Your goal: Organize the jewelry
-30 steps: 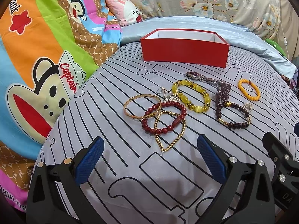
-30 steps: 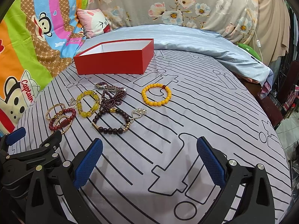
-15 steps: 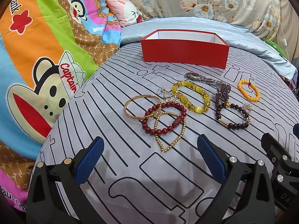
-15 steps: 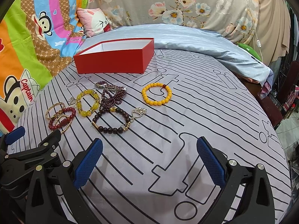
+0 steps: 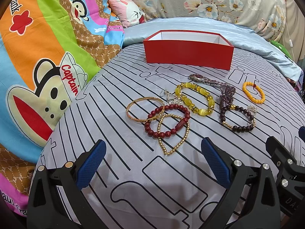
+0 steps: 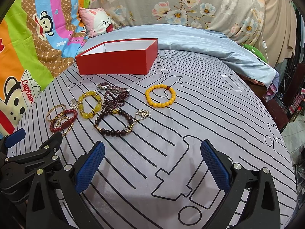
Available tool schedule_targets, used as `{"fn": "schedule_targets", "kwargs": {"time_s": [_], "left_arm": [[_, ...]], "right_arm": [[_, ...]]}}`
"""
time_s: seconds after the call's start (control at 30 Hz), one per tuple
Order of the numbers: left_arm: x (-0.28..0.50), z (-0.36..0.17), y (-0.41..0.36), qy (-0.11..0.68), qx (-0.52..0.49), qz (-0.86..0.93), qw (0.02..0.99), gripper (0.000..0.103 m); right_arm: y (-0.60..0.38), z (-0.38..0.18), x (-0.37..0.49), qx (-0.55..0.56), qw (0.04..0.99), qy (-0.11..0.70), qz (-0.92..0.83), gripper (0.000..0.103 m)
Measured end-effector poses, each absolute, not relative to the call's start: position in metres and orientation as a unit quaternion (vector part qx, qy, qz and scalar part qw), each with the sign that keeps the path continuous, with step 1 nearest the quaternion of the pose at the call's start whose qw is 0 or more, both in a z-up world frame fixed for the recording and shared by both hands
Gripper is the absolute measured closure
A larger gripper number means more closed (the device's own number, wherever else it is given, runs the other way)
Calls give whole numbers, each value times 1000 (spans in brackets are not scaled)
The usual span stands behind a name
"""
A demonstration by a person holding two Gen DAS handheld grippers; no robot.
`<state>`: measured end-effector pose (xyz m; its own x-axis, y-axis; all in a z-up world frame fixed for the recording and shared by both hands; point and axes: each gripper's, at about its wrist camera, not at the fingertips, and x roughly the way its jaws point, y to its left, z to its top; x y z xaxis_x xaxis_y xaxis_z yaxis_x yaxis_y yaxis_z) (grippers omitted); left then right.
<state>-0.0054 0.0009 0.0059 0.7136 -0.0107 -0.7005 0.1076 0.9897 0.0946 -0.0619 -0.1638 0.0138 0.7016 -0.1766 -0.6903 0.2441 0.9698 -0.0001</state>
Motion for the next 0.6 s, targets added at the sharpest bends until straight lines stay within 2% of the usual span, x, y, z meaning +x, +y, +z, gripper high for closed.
{"fn": "schedule_targets", "kwargs": {"time_s": [0.4,0.6], "left_arm": [[-5,5,-1,378,64,-33,923,6],[-4,6,10,381,33,-38,923,5]], "right_arm": [[-163,12,-60,46,920,373,-113,5],[-166,10,-60,52,918,376,-110,5]]}}
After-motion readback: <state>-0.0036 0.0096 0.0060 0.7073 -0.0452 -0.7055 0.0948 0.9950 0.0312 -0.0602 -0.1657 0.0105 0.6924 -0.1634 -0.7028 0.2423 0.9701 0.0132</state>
